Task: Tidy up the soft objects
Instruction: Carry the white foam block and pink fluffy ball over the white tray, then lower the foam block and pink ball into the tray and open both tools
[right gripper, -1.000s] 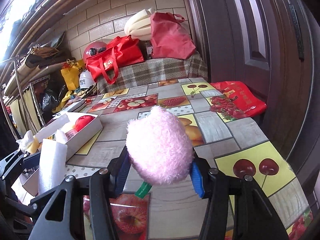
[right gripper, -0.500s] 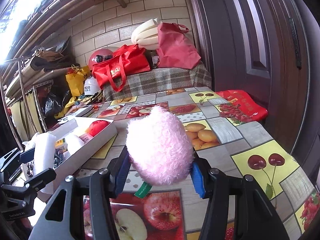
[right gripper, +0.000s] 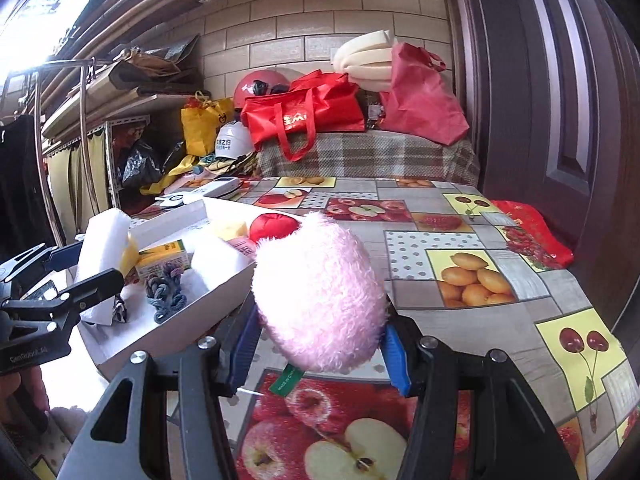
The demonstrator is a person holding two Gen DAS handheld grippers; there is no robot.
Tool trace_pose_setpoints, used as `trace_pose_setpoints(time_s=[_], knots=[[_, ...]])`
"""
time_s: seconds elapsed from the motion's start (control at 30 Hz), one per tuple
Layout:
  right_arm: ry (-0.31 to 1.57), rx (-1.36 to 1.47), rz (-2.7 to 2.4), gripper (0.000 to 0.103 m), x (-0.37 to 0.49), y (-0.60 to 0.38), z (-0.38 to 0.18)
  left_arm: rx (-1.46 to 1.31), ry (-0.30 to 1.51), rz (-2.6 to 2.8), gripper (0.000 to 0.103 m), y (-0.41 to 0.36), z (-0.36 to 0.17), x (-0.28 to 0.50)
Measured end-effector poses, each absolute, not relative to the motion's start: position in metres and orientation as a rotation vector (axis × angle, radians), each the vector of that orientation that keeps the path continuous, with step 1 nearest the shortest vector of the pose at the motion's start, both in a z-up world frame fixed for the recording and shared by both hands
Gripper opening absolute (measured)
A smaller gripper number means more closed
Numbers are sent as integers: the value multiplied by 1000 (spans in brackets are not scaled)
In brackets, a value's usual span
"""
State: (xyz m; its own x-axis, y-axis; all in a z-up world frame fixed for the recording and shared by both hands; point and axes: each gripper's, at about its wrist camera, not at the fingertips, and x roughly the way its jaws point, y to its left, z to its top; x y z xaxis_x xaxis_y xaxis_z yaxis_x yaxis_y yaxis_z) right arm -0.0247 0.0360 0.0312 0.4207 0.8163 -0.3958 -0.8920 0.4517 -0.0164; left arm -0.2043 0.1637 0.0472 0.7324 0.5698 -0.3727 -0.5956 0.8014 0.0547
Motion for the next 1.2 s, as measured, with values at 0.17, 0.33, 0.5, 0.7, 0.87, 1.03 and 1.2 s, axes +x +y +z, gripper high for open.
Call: trace_pose_setpoints(time_s=[0.17,0.33,0.5,0.7,0.87,1.03,1.2], knots=[[339,-279,1132,55,-47,56,30,-133,386,708,69,191,45,-235],[309,-325,1174,55,-68,75,28,-169,386,754,69,210,42,-255],[291,-345,1205,55,-82,92,28,-203,396,757,69,221,40,-261],[294,-375,1251,55,-94,111,26,-266,410,741,69,232,37,-263],[344,-415,1338,56,-100,129,22,-354,459,706,69,248,31,-259],[449,-461,1381,56,-97,151,13,-354,484,708,69,258,30,-250],[507,-446,1368,56,-90,158,9,-292,498,704,69,253,32,-223]])
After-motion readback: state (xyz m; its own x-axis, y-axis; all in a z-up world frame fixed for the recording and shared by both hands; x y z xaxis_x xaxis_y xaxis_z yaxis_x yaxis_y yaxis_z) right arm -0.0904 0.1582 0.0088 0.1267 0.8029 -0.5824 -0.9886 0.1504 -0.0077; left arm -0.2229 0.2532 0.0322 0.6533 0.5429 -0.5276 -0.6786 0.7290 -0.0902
